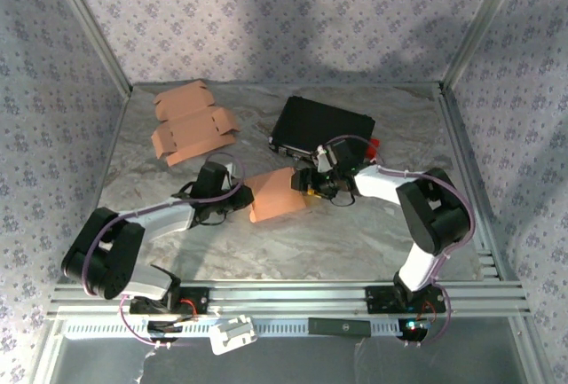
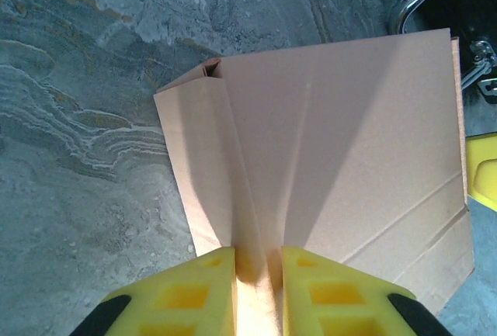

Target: Fold the paper box

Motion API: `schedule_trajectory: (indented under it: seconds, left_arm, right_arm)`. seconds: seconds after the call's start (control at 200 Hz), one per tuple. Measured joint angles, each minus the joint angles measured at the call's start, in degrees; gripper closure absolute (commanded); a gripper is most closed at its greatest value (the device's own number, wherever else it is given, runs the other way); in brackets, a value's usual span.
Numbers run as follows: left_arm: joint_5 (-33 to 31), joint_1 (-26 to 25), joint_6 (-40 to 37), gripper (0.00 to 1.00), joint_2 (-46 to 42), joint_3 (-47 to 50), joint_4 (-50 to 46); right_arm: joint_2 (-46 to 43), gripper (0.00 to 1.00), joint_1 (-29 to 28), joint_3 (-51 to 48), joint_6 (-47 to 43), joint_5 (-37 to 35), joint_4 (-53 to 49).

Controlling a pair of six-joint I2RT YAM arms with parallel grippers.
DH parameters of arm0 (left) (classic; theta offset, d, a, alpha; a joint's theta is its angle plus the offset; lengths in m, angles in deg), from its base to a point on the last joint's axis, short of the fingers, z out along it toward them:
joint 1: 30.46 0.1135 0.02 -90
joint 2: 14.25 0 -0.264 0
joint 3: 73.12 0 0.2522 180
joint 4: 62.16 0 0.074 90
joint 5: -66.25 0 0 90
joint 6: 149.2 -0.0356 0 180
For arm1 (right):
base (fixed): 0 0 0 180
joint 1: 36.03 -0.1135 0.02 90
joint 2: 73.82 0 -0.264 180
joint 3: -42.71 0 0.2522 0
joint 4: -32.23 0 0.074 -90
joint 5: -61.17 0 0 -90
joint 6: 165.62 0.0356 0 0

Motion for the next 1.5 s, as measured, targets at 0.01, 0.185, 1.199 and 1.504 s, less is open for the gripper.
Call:
schedule_trajectory:
  seconds: [0.01,0.185,1.199,1.504]
  left_arm:
    - [0.00,0.02,-0.02,0.83,-0.09,0.13,0.15]
    - [0.66,1.44,-0.68,0.85,-1.53,2.25,1.79]
    - [1.64,5.55,-1.44,0.90,-2.43,6.08,8.24]
    - [-0.46,6.54,-1.51,0.91,-6.08,6.49,3.28]
  right_arm:
    - [0.11,0.27,0.00,0.00,-0.11,0.22,0.11]
    - [1.05,0.24,0.39,0.00,-0.68,5.53,3.82]
    - [6.34,0.36,-0.98,-4.92,8.04,12.94,22.64]
    - [9.77,0.38,-1.86,-5.97,17.29,12.87,34.58]
